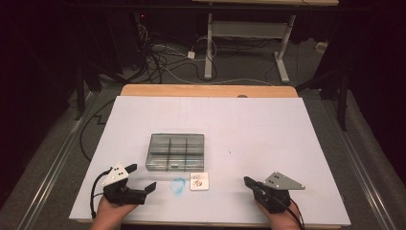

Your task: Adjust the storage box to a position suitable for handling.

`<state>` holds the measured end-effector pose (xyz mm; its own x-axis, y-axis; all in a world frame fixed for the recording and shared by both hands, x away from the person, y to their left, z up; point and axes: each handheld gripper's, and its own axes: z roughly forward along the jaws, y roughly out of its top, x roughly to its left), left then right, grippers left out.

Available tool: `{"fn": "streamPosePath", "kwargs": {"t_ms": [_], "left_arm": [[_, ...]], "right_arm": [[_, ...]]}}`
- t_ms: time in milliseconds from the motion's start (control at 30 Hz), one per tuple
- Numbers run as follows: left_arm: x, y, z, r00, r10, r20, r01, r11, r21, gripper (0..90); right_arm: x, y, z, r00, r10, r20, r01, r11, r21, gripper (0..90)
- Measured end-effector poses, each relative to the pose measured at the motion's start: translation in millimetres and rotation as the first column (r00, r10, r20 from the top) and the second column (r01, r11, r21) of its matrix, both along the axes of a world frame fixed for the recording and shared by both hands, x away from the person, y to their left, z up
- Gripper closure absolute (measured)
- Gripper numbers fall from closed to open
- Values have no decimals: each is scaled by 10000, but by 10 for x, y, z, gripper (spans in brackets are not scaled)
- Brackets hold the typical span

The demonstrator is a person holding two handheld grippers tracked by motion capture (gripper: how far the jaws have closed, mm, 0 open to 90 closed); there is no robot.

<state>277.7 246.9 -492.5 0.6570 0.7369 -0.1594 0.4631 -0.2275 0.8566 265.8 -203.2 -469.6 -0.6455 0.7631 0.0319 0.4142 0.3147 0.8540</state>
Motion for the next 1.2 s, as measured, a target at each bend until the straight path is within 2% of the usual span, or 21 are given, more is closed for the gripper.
{"fn": "streamPosePath", "kwargs": {"t_ms": [67, 100, 167, 233, 300, 367, 433, 500, 600, 667, 767, 867, 1033, 1100, 1200], "left_arm": [[3, 11, 3, 10000, -57, -57, 57, 10000, -80, 0], [9, 14, 7, 9999, -103, -139, 102, 9999, -79, 0], [21, 27, 21, 9996, -155, -228, 154, 9999, -55, 0], [22, 68, 74, 9999, -121, -84, 119, 9996, -272, 0], [17, 105, 111, 10000, -58, 61, 61, 9988, -487, 0], [15, 123, 105, 10000, -42, 83, 46, 9988, -486, 0], [22, 127, 82, 9999, -57, -102, 53, 9995, -314, 0], [29, 131, 75, 9997, -111, -218, 104, 9994, -318, 0], [26, 140, 101, 9999, 55, 97, -53, 9998, -186, 0], [37, 158, 110, 9997, 169, 197, -162, 9992, -357, 0], [60, 168, 96, 9996, 266, 134, -259, 9982, -532, 0], [97, 168, 61, 9996, 246, -125, -252, 9985, -476, 0], [140, 160, 32, 9987, 396, -330, -412, 9978, -512, 0], [141, 144, 25, 9985, 381, -394, -392, 9989, -268, 0], [143, 126, 14, 9990, 291, -337, -296, 9995, -147, 0]], "right_arm": [[-1, 196, -7, 9988, 492, 43, -491, 9986, -197, 900], [-1, 196, -7, 9988, 492, 43, -491, 9986, -197, 900], [-4, 317, -18, 9971, 759, -17, -759, 9967, -278, 900], [-9, 464, -22, 9936, 1131, 23, -1129, 9930, -345, 900], [-10, 538, -16, 9922, 1247, 68, -1245, 9919, -270, 900], [-3, 603, -11, 9906, 1361, 108, -1358, 9904, -256, 900], [2, 633, -10, 9897, 1430, 100, -1428, 9895, -240, 900], [9, 729, -10, 9866, 1628, 84, -1625, 9864, -258, 900], [31, 828, -10, 9833, 1822, 36, -1821, 9831, -187, 900], [46, 899, -8, 9815, 1914, 13, -1914, 9814, -126, 900], [60, 970, -8, 9799, 1994, 6, -1993, 9798, -184, 900], [88, 1068, -20, 9763, 2166, -7, -2165, 9757, -342, 900], [127, 1220, -49, 9719, 2338, -266, -2349, 9710, -457, 900], [142, 1314, -69, 9691, 2427, -448, -2451, 9677, -595, 900], [173, 1415, -86, 9642, 2574, -629, -2618, 9621, -764, 900]]}}
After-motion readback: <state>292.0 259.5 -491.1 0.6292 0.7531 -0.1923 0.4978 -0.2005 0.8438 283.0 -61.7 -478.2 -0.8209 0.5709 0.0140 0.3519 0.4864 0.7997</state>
